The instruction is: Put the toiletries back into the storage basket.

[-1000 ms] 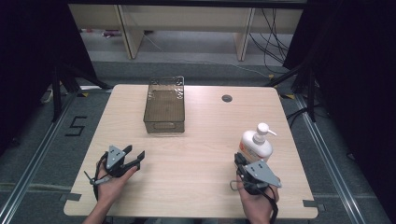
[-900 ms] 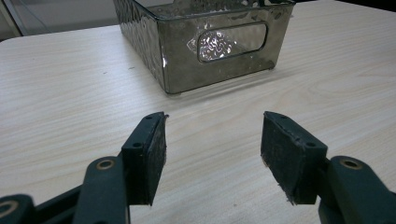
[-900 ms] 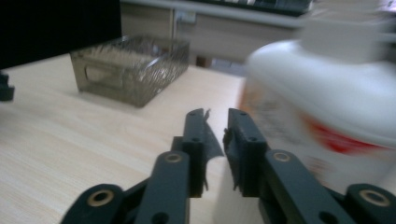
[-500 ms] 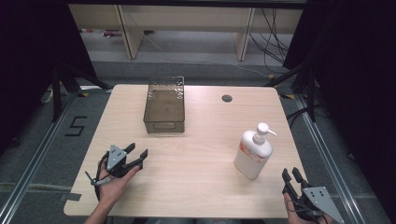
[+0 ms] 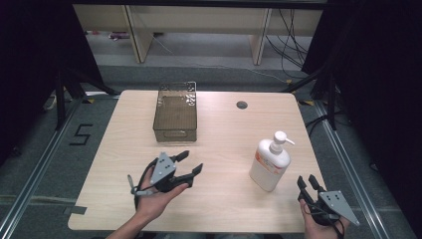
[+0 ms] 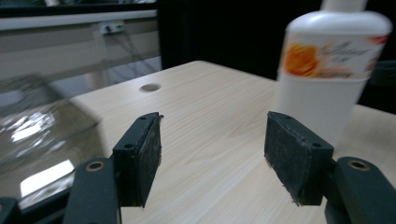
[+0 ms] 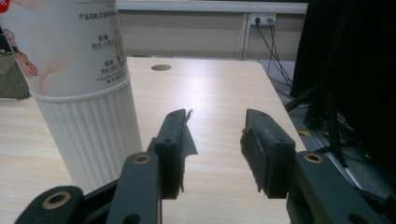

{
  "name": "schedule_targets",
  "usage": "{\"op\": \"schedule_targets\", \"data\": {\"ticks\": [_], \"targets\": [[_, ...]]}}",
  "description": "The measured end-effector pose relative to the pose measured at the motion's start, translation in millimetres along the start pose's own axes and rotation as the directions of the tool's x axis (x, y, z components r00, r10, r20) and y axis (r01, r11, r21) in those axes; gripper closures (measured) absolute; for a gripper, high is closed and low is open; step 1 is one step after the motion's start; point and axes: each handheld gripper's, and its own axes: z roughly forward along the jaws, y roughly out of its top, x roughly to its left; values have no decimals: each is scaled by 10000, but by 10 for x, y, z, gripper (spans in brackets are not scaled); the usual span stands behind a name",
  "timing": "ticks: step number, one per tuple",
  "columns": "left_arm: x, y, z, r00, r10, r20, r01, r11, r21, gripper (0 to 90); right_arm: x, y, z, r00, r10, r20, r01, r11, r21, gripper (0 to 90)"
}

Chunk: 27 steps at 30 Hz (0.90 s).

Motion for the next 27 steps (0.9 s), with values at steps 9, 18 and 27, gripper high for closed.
{"op": "schedule_targets", "data": {"ticks": [9,18,27], "targets": [[-420,385,499,9913,423,1243,-364,9981,-499,380,-21,-30,13,9995,317,52,-318,9994,146,597],[-884,759,941,9780,1009,1825,-814,9905,-1110,395,2,-30,35,9995,319,86,-320,9994,118,596],[-1025,904,1244,9826,894,1628,-751,9929,-920,418,-7,-31,52,9995,301,-51,-299,9991,285,593]]}}
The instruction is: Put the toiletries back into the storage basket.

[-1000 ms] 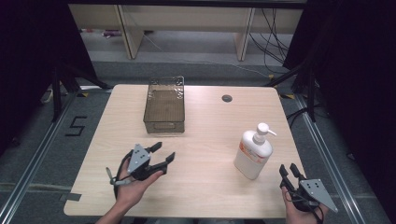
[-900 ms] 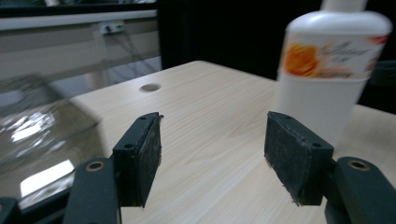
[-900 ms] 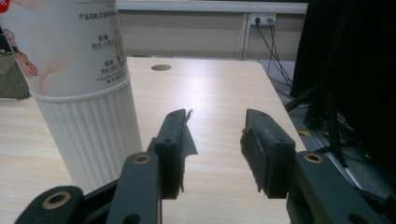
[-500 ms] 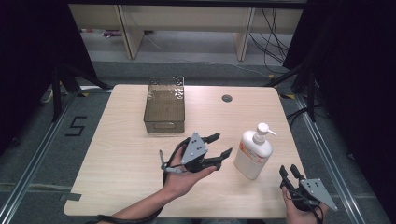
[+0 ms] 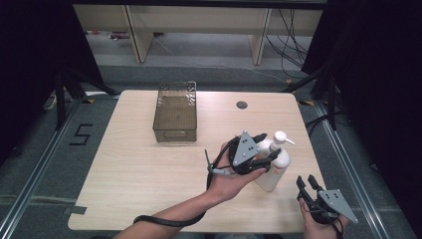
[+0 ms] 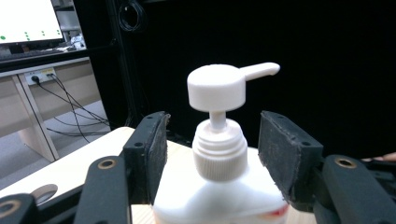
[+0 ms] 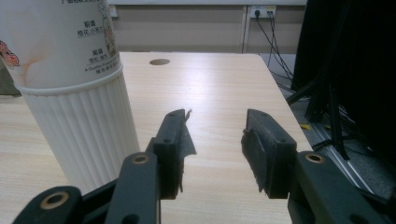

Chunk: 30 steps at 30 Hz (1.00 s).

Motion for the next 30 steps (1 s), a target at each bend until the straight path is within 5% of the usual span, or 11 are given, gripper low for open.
{"op": "schedule_targets", "data": {"ticks": [9,30], "targets": [[-34,64,119,9991,-201,-375,201,9998,4,478,-8,-4,8,9999,-96,78,96,9999,-78,589],[-99,77,196,9979,-345,-543,345,9994,-10,591,3,-16,18,10000,43,-31,-43,9999,121,586]]}}
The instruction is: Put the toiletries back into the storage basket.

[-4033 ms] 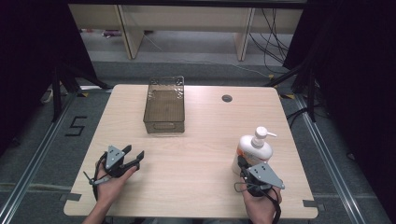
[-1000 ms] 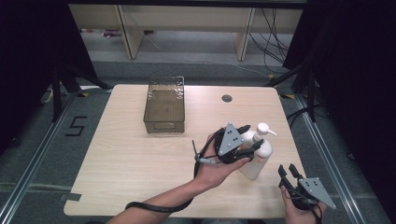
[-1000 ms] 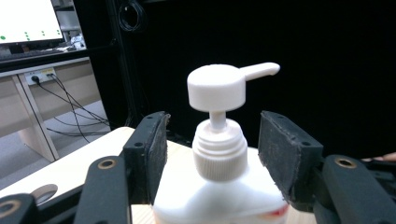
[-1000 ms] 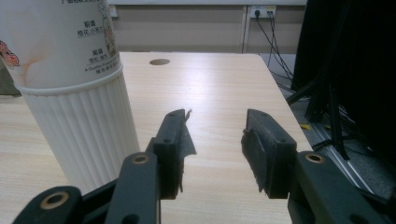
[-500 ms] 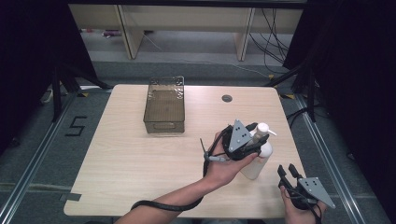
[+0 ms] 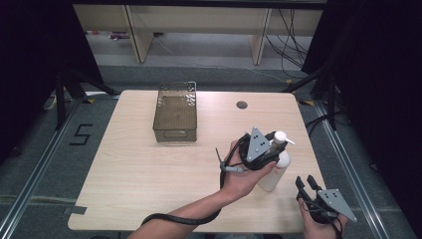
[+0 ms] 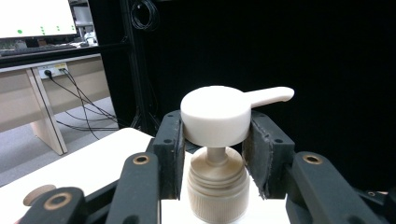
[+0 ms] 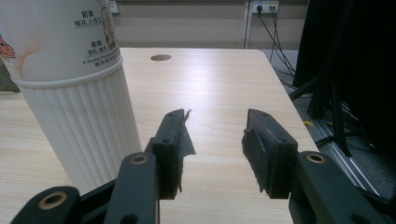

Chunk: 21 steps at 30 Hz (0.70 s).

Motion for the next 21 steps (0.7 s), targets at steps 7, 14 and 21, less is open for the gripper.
{"op": "schedule_targets", "data": {"ticks": [7,14,21], "targets": [[-3,-2,-10,9999,-143,-65,143,9999,-30,594,-19,-4,6,9998,-192,42,192,9998,-64,585],[26,16,-28,9998,-183,-83,182,9998,-70,595,-9,-5,4,10000,-9,33,9,10000,29,585],[103,121,-130,9995,-176,-249,170,9996,-246,595,-1,0,-4,10000,3,8,-3,10000,29,585]]}}
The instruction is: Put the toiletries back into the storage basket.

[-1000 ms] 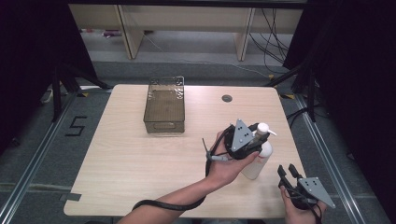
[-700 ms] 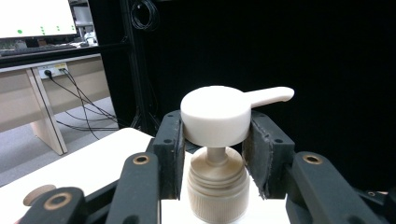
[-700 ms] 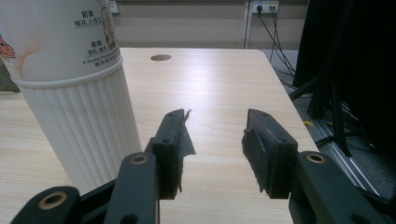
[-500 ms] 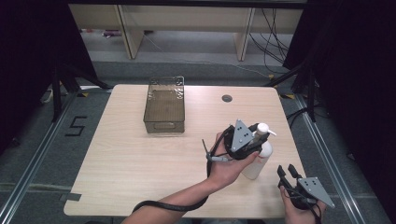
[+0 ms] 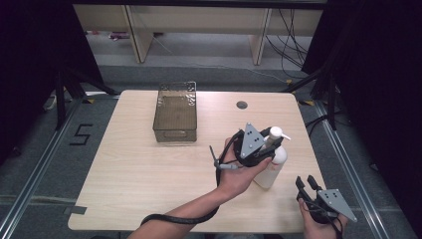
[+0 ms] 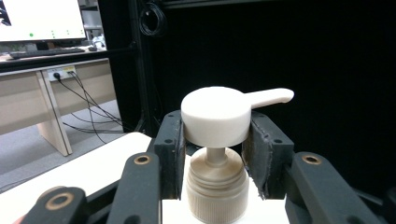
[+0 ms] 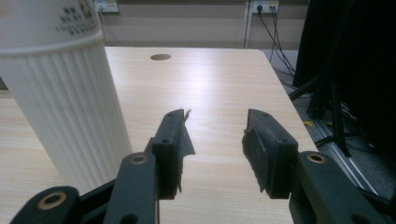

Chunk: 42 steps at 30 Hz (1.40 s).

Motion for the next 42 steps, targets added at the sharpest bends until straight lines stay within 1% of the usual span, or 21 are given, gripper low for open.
{"op": "schedule_targets", "data": {"ticks": [3,5,7,8,9,13,14,15,18,19,20,26,27,28,29,36,38,39,40,41,42], "targets": [[35,33,-37,9999,19,-106,-20,10000,-46,595,-1,1,5,10000,-60,-16,59,10000,-79,584],[91,91,-105,9994,79,-333,-83,9999,-105,596,-1,5,5,10000,-57,-74,56,10000,-75,585],[108,105,-123,9992,116,-395,-120,9999,-92,596,9,4,-1,10000,62,10,-62,10000,-63,584],[157,136,-173,9983,91,-578,-98,9999,-117,595,-3,6,0,9999,-133,43,133,9998,-122,584],[157,136,-173,9983,91,-578,-98,9999,-117,596,-3,6,0,9999,-133,43,133,9998,-122,584],[271,191,-279,9957,58,-924,-73,9998,-158,595,-4,6,2,9999,-141,54,142,9998,-130,584],[301,204,-309,9947,93,-1027,-109,9998,-150,595,2,5,4,10000,-75,10,75,9999,-117,584],[318,212,-328,9940,127,-1085,-142,9998,-127,596,22,3,-5,9998,186,53,-186,9998,-41,584],[385,234,-382,9916,283,-1260,-302,9995,-135,595,23,6,-11,9998,156,90,-156,9999,19,584],[424,248,-418,9898,341,-1385,-357,9993,-90,596,-10,12,3,9995,-314,4,314,9995,-101,584],[442,253,-434,9890,363,-1434,-380,9992,-88,596,9,6,8,10000,-49,-27,48,9999,-139,583],[534,274,-517,9848,320,-1709,-347,9993,-129,596,16,7,2,10000,-50,58,51,10000,-71,583],[550,273,-531,9839,250,-1769,-276,9995,-125,595,14,13,-9,9999,-107,34,107,9999,107,583],[574,277,-547,9816,336,-1879,-370,9992,-147,595,19,11,-11,10000,-45,41,45,10000,85,583],[585,274,-556,9812,253,-1912,-284,9995,-135,595,19,11,-11,10000,-45,41,45,10000,85,583],[747,278,-650,9681,250,-2492,-274,9996,-63,595,25,6,0,9999,-84,73,83,10000,37,581],[798,285,-681,9633,240,-2675,-258,9997,-31,595,20,4,10,9998,-181,90,182,9998,-113,581],[819,287,-694,9609,219,-2761,-241,9997,-48,595,30,4,5,10000,-43,51,43,10000,-10,581],[850,292,-716,9571,284,-2883,-307,9995,-37,595,25,3,6,9999,-101,82,101,9999,0,581],[850,292,-716,9571,284,-2883,-307,9995,-37,595,25,3,6,9999,-101,82,101,9999,0,581],[887,300,-743,9521,344,-3037,-358,9994,9,595,20,-1,13,9997,-210,95,210,9998,-52,581]]}}
